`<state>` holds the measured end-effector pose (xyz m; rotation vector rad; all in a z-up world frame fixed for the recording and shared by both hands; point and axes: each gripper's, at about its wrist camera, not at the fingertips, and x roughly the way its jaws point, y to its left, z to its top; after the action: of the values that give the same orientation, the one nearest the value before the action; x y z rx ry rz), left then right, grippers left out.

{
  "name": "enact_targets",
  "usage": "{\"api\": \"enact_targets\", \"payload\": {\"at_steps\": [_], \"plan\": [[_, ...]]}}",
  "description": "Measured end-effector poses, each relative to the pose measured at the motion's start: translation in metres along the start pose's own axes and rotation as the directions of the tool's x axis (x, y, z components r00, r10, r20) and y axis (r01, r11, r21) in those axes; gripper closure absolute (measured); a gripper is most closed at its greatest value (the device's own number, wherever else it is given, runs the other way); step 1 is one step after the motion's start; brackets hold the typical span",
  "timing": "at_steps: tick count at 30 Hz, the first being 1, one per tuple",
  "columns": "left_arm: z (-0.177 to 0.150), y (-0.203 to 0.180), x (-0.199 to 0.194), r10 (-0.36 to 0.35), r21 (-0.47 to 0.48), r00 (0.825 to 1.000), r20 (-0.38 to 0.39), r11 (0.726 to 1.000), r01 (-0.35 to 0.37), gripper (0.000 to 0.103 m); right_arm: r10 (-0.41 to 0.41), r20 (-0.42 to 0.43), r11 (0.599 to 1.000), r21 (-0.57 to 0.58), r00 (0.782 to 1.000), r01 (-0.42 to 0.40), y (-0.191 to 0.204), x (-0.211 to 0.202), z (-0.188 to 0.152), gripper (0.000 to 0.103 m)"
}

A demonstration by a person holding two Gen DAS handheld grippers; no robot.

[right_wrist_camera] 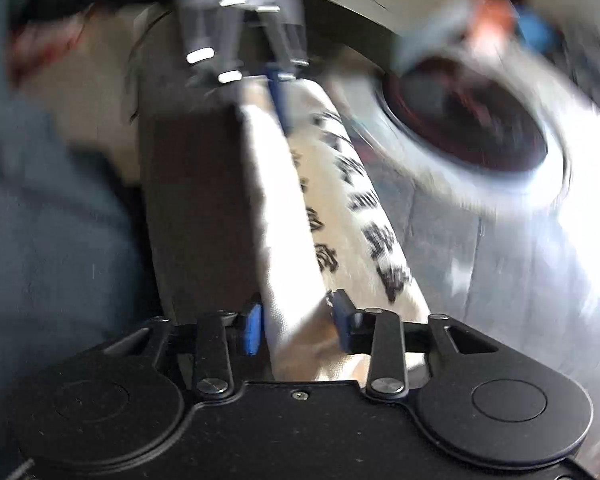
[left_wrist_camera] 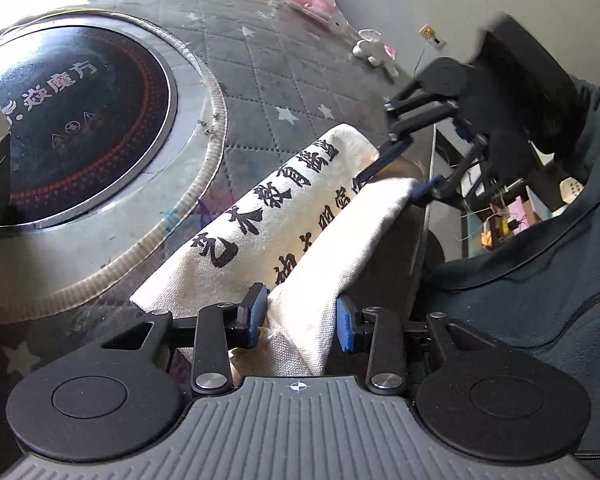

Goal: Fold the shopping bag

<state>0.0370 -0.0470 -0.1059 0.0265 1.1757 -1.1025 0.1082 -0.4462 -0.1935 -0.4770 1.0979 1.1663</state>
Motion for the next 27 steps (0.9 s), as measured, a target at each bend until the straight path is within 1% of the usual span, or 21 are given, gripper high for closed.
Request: {"api": "enact_targets", "payload": {"at_steps": [2,3,6,10,15,16,18,19,20,21,22,24,25,27], "plan": [[-0.002,0.001,-0.002,-0.002,0.004,1.0,0.008,1.0,0.002,0.063,0.081,0.009,0.987,0.139,0.997,-0.082,-0.024,0.0,-0.001,0.069],[-0.002,0.001,-0.004,0.001,0.012,1.0,0.017,1.0,-0.001,0.062,0.12,0.021,0.972,0.2,0.993,-0.122,-0.036,0.0,-0.004,0.069],[-0.004,-0.001,-0.012,0.012,0.045,0.999,0.047,0.999,-0.014,0.06,0.205,0.043,0.92,0.334,0.978,-0.208,-0.06,0.002,-0.01,0.069],[-0.006,0.0,-0.025,0.019,0.063,0.996,0.086,0.998,-0.024,0.056,0.278,0.071,0.847,0.452,0.958,-0.279,-0.083,0.006,-0.014,0.07],[-0.009,0.005,-0.036,-0.001,0.07,0.991,0.136,0.998,-0.009,0.054,0.35,0.101,0.751,0.565,0.931,-0.343,-0.102,0.009,-0.022,0.072],[-0.009,0.005,-0.036,0.002,0.073,0.99,0.141,0.997,-0.012,0.054,0.36,0.106,0.736,0.578,0.927,-0.352,-0.104,0.011,-0.023,0.072],[-0.009,0.005,-0.035,0.016,0.074,0.989,0.147,0.997,-0.028,0.055,0.384,0.125,0.689,0.621,0.915,-0.374,-0.112,0.013,-0.027,0.072],[-0.009,0.006,-0.035,0.028,0.064,0.988,0.151,0.997,-0.038,0.054,0.392,0.135,0.667,0.64,0.91,-0.382,-0.115,0.013,-0.029,0.072],[-0.009,0.011,-0.034,0.035,0.027,0.986,0.162,0.999,-0.039,0.055,0.399,0.146,0.644,0.658,0.905,-0.39,-0.118,0.014,-0.032,0.072],[-0.009,0.016,-0.034,0.041,-0.006,0.984,0.173,0.999,-0.041,0.055,0.408,0.162,0.61,0.684,0.899,-0.4,-0.122,0.016,-0.035,0.072],[-0.009,0.017,-0.033,0.046,-0.021,0.983,0.179,0.999,-0.042,0.055,0.413,0.172,0.589,0.699,0.894,-0.406,-0.124,0.019,-0.036,0.072],[-0.012,0.026,-0.029,0.059,-0.093,0.98,0.192,0.995,-0.041,0.057,0.422,0.2,0.535,0.732,0.884,-0.421,-0.129,0.021,-0.041,0.073],[-0.013,0.028,-0.029,0.059,-0.119,0.979,0.197,0.992,-0.036,0.058,0.423,0.208,0.521,0.741,0.882,-0.424,-0.13,0.021,-0.042,0.073],[-0.014,0.031,-0.028,0.064,-0.165,0.977,0.202,0.986,-0.03,0.059,0.417,0.218,0.514,0.744,0.882,-0.426,-0.13,0.02,-0.043,0.073]]}}
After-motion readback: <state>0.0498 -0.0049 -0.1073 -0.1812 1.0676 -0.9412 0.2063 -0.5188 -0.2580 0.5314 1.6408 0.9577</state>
